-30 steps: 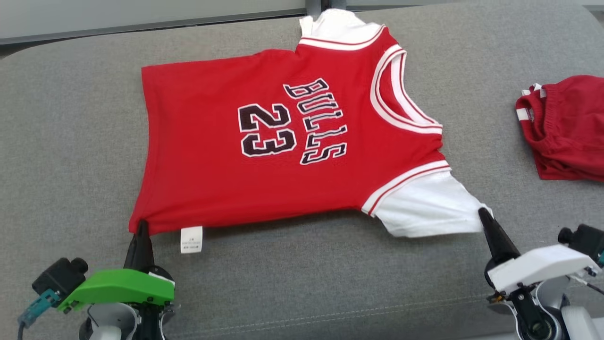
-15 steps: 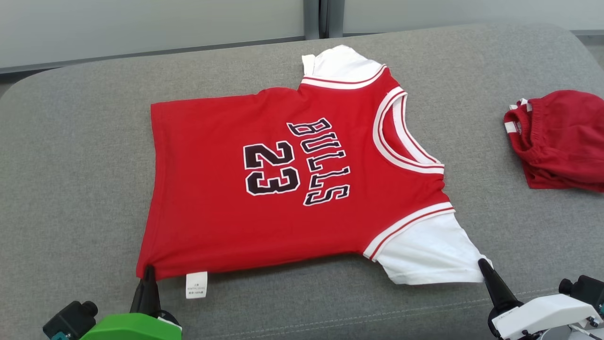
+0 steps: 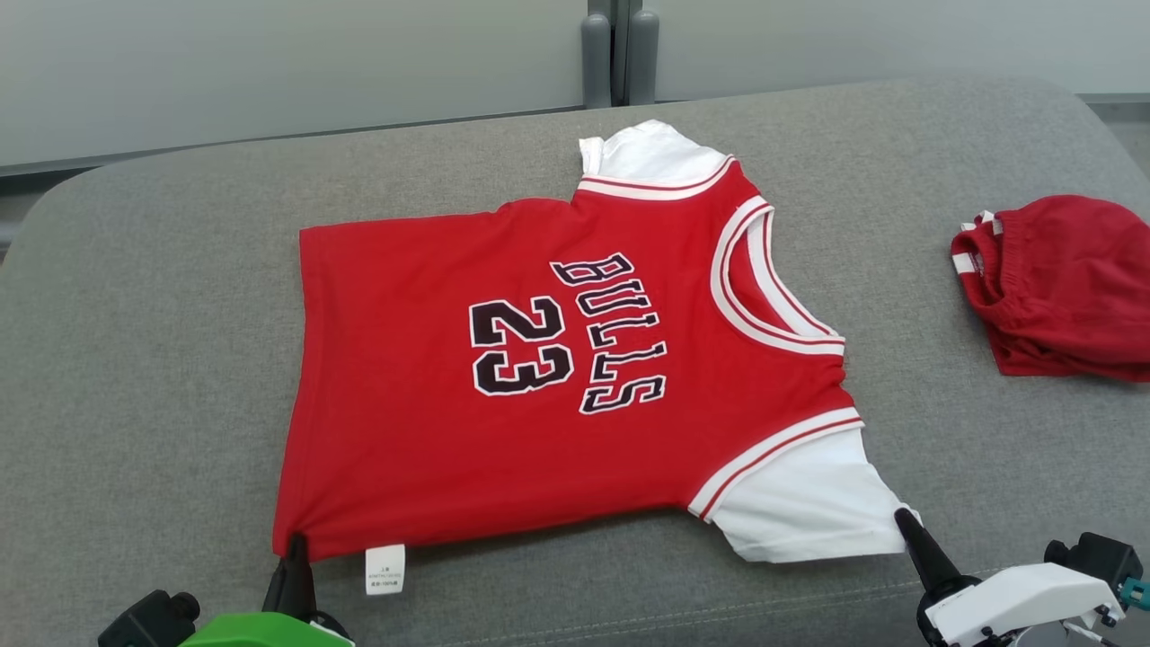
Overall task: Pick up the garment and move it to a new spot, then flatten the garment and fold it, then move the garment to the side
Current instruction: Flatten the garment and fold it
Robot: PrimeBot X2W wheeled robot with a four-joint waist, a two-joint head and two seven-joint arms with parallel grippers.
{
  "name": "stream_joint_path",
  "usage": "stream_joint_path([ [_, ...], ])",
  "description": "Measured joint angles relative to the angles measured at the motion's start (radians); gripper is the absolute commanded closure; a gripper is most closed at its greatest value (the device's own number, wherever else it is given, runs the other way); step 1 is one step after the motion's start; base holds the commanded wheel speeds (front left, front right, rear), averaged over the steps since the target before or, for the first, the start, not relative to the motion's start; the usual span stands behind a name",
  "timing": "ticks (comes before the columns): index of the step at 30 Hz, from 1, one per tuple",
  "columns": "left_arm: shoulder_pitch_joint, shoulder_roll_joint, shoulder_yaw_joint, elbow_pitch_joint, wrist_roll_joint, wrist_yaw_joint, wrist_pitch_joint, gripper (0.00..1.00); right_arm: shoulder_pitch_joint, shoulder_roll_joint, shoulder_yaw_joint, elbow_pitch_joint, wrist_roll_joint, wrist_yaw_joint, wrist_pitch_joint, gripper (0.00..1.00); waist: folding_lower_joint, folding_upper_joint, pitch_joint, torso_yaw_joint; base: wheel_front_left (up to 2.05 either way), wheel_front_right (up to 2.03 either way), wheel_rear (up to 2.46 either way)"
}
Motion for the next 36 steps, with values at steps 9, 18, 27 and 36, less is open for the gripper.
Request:
stream_joint_path([
  [9, -0.004, 0.004, -0.007, 0.016, -0.017, 0.032, 0.057, 1.00, -0.030, 0.000, 0.011, 0.030, 0.004, 0.000, 0.012, 1.00, 0.0000, 0.0000, -0.022, 0.005, 0.00, 0.00, 0.00],
  [18, -0.015, -0.019, 0.038, -0.046, -0.113, 0.144, 0.161, 1.00, -0.073, 0.000, -0.006, 0.038, -0.014, 0.000, 0.050, 1.00, 0.0000, 0.0000, -0.031, 0.006, 0.00, 0.00, 0.00],
  [27, -0.037, -0.058, 0.078, -0.158, -0.193, 0.273, 0.239, 1.00, -0.155, 0.000, -0.038, 0.070, -0.039, 0.000, 0.118, 1.00, 0.0000, 0.0000, -0.023, 0.007, 0.00, 0.00, 0.00],
  [36, -0.103, -0.076, 0.114, -0.192, -0.227, 0.349, 0.261, 1.00, -0.293, 0.000, -0.065, 0.132, -0.076, 0.000, 0.171, 1.00, 0.0000, 0.0000, -0.004, 0.003, 0.00, 0.00, 0.00],
])
